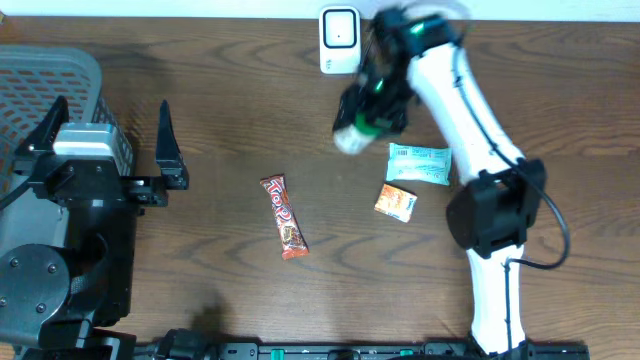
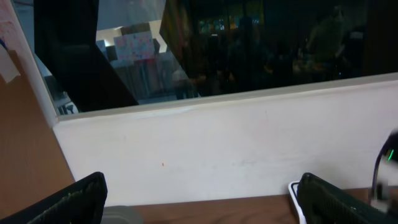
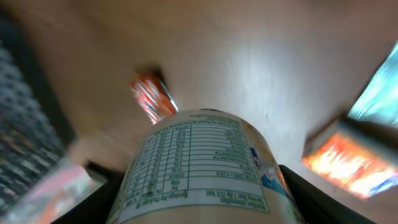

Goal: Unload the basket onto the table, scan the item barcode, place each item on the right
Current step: 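Lift the bottle with the right gripper and hold it at the scanner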

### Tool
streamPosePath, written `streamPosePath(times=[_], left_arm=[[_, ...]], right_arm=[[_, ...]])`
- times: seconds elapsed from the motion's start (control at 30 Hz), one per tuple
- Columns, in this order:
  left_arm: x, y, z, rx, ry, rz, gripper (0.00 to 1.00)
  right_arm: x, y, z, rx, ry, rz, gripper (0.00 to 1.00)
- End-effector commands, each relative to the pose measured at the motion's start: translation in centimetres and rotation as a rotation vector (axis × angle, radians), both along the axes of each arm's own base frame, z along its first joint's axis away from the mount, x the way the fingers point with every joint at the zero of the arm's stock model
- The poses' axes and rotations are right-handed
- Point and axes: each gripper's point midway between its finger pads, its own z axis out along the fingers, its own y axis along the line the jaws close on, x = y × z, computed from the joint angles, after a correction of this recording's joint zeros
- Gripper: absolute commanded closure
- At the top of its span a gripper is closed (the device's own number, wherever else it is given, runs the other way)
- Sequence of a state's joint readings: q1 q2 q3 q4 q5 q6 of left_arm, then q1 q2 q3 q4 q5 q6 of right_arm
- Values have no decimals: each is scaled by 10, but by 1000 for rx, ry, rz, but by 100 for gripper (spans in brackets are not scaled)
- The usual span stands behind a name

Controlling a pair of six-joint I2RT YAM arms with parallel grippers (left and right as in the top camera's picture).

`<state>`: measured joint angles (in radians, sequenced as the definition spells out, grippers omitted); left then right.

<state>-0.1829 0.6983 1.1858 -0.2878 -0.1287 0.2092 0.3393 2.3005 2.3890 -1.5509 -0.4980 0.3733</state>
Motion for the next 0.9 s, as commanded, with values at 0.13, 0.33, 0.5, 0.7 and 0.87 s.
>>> streamPosePath(times=[0.13,0.33,0.5,0.7,0.87], left_arm=[[-1,-1,1,-5,-7,-9,2],[-1,-1,1,-5,-6,-9,2],[-1,-1,2,-5,-7,-9,2],[0,-1,1,-5,-4,-9,2],[3,-2,-2,-3,7,-9,2]], right_arm=[[55,-32,96,-160,-472,-80,55],[75,-36,126,-396,-717,-129,62],[100,-1,135,-438,-897,-92,63],[137,30,120,-448,-1043,-77,62],[169,35,95,-478,-1139,-122,60]])
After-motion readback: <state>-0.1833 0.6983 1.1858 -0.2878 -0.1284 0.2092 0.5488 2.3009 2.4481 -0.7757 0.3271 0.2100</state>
